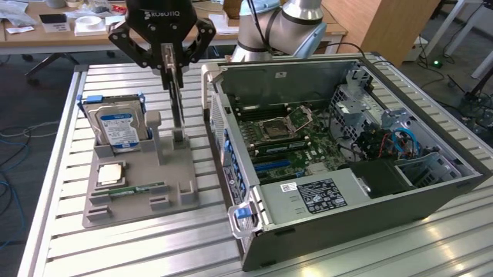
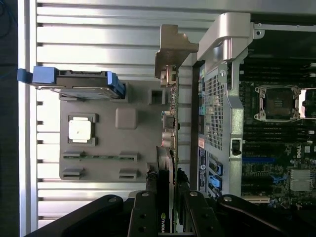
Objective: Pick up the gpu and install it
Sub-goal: 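Pick up the gpu and move the gpu toward the slot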
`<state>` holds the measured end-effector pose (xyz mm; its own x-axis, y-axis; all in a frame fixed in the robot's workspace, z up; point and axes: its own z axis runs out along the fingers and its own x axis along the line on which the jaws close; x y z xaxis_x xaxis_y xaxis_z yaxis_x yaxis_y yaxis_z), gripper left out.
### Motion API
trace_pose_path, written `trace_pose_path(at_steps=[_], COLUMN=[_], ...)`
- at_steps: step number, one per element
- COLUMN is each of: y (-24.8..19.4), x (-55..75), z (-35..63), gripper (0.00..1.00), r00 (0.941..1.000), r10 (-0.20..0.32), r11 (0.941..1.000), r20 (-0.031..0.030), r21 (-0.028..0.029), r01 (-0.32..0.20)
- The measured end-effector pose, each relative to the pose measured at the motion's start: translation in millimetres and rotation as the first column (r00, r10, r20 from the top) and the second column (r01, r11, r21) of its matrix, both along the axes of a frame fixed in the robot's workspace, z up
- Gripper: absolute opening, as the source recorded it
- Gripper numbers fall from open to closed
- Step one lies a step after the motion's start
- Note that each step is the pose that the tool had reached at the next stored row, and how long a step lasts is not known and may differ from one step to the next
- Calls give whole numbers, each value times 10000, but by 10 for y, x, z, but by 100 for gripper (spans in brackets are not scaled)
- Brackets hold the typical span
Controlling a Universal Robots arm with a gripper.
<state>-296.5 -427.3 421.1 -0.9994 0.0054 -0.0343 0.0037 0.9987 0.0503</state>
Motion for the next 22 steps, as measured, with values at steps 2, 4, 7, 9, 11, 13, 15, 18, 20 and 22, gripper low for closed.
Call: trace_pose_path(at_steps=[2,4,7,9,11,13,15,18,20,22], y=[0,0,0,0,0,0,0,0,0,0], x=[0,0,0,0,0,0,0,1,8,18], z=[13,25,39,49,57,58,59,59,60,59], gripper=[26,26,26,26,26,26,26,26,26,26], r00=[10000,10000,10000,10000,10000,10000,10000,10000,10000,10000], r10=[0,0,-1,0,0,0,0,0,2,3], r11=[10000,10000,10000,10000,10000,10000,10000,10000,10000,10000], r20=[0,1,0,0,0,1,0,-1,-2,0], r21=[1,1,1,1,2,3,2,1,1,9], r01=[0,0,1,0,0,0,0,0,-2,-3])
